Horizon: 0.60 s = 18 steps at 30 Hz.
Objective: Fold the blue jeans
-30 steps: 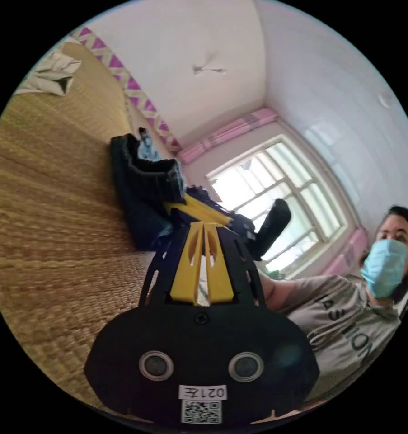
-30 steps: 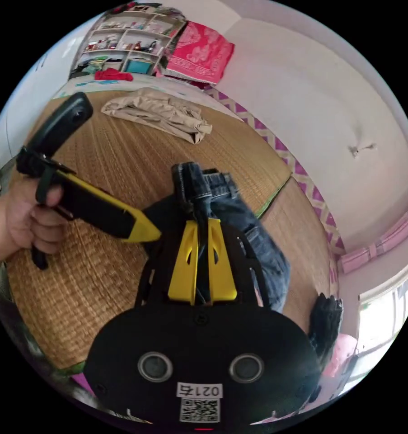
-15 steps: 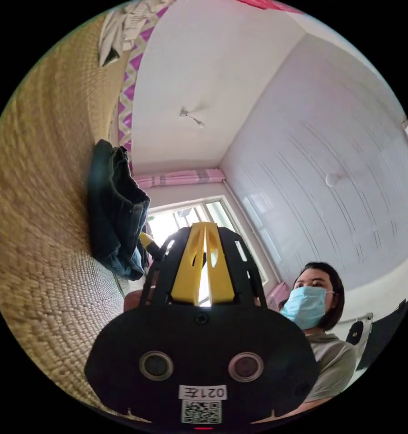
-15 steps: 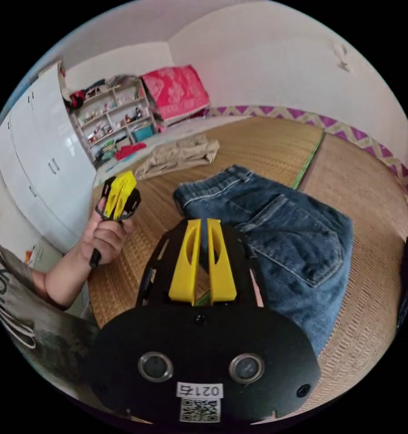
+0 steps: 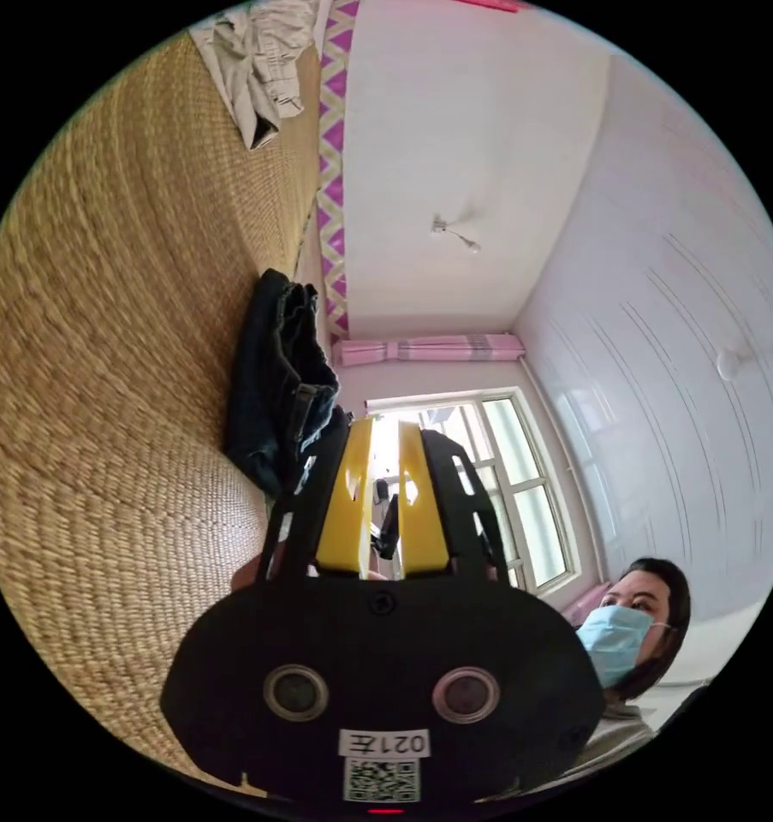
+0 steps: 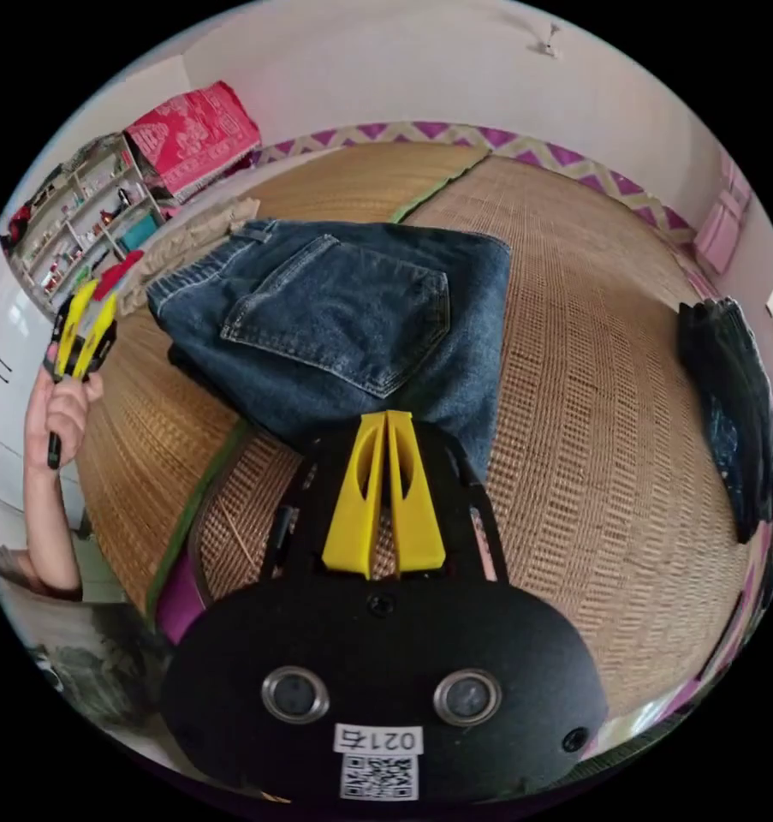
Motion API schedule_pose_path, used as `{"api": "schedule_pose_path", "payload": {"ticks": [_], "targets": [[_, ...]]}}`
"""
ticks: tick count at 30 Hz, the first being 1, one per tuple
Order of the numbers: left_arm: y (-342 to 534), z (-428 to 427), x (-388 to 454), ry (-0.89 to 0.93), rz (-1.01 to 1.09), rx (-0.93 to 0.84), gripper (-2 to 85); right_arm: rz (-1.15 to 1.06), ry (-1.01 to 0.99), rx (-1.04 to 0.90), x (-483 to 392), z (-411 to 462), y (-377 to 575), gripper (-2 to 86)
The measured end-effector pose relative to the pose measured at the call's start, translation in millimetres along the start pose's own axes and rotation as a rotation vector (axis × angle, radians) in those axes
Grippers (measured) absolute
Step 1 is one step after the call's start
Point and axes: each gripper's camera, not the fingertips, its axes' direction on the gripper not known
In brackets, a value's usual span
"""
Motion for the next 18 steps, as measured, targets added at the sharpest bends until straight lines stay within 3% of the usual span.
{"api": "schedule_pose_path", "payload": {"ticks": [3,6,8,12,15,18], "targets": [[-6,11,-6,-0.121,-0.020,-0.041,-0.6,-0.014,-0.069,-0.062,30,0,-8,0.2],[-19,20,-1,-0.172,0.051,-0.044,-0.3,0.008,0.007,0.101,72,-27,-6,3.4],[-33,30,-1,-0.218,0.080,-0.080,0.6,0.043,-0.006,0.105,111,-25,-12,8.6],[-72,66,-8,-0.376,0.143,-0.229,21.0,0.175,-0.363,-0.054,220,37,-31,13.6],[-81,108,-27,-0.404,0.122,-0.378,23.0,0.263,-0.531,-0.106,280,80,-32,13.8],[-69,153,-35,-0.517,0.146,-0.498,19.7,0.298,-0.642,-0.151,315,117,-35,12.5]]}}
